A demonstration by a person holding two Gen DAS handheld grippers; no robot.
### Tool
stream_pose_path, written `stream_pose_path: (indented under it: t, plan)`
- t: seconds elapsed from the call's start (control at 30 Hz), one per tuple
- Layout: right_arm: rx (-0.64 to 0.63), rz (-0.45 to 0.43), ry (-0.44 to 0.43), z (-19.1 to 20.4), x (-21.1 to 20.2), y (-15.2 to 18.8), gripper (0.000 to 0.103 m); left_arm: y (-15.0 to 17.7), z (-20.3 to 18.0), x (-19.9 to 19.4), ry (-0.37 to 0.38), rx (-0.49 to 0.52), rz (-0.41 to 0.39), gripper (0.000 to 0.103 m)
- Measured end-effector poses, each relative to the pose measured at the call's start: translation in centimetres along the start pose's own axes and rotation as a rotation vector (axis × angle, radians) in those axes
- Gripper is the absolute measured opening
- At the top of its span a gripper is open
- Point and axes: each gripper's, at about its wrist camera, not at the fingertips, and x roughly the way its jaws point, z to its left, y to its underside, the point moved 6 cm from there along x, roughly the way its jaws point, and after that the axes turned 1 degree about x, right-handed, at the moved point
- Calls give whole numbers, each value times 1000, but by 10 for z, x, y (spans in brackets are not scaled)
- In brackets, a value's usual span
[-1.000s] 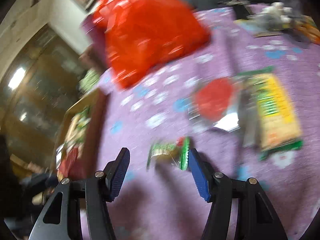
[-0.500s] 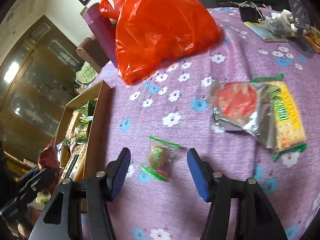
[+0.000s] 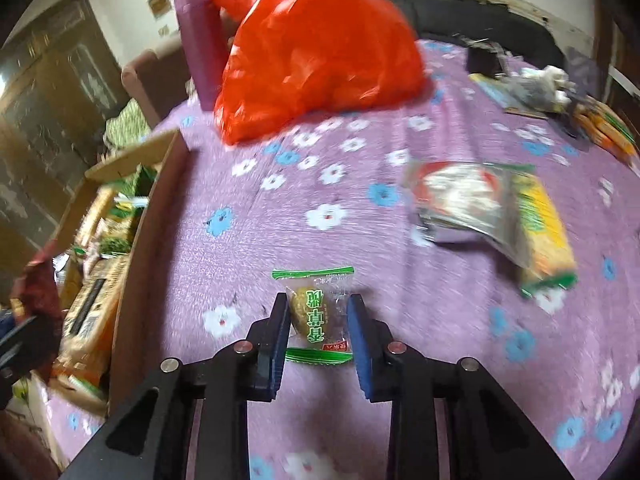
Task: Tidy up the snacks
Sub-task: 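Grasp the green-edged clear snack bag with the right gripper, then carry the chip bag and green-edged snack over the cardboard box with both grippers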
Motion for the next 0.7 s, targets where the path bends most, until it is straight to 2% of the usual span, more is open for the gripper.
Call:
stream_pose_path:
  t: [0.07,0.2,0.3,0.37,0.53,0.7]
  plan:
    - [30,-38,-11,-9,-15,6,31,2,-13,5,5,24,-9,33]
    - [70,-132,9,-29,-40,16,31,6,-37,14,-64,99,-37,33]
    - [86,-145,3,-36,-40,15,31,11,-49,24,-101,137,-36,33]
    - [86,-159,-10,-37,-44,15,31,13,-54,26,-153,172,-53,33]
    - [20,-219,-6,-21,-58,14,31,12,-59,26,-228,224,-91,33]
    - [12,-231,-24,-16,-60,14,31,10,-59,23,-296,264,-133,33]
